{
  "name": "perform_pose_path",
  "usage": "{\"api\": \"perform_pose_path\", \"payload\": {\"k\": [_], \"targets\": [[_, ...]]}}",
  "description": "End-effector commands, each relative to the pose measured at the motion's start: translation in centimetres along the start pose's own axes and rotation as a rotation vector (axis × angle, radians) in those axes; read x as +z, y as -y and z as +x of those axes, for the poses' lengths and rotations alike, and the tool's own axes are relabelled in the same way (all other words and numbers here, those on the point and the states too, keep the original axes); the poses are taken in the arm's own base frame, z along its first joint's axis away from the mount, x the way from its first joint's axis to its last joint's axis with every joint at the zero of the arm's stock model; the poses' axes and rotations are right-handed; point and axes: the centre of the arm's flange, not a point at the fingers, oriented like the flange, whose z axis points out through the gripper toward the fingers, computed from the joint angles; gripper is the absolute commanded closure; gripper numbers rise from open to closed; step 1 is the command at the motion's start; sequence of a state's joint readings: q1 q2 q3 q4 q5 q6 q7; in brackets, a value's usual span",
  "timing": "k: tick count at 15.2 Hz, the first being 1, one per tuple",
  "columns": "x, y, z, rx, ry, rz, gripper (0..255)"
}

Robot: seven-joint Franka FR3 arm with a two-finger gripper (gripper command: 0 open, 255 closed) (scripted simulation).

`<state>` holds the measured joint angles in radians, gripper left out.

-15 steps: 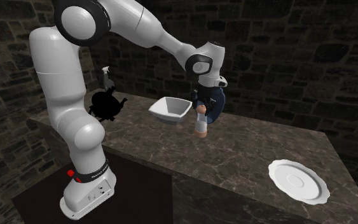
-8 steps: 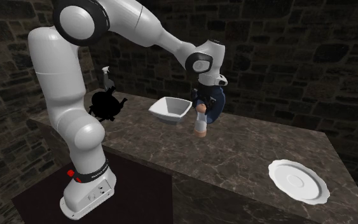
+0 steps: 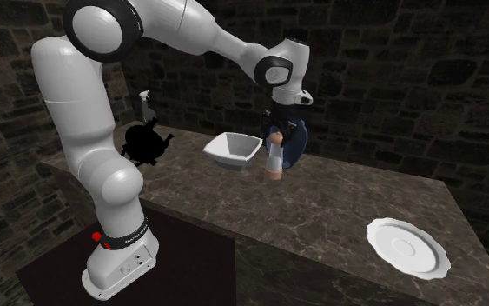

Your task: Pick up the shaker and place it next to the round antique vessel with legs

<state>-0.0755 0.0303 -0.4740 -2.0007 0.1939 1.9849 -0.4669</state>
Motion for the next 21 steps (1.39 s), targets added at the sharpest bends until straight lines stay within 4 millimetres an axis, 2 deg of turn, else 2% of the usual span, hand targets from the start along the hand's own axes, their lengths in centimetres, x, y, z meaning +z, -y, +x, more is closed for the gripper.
{"api": "perform_pose_path", "payload": {"k": [1, 21], "targets": [[-1.1, 0.1, -0.1, 0.0, 0.0, 0.0, 255], [-11.5, 1.8, 0.2, 0.0, 0.0, 0.0, 255]]}}
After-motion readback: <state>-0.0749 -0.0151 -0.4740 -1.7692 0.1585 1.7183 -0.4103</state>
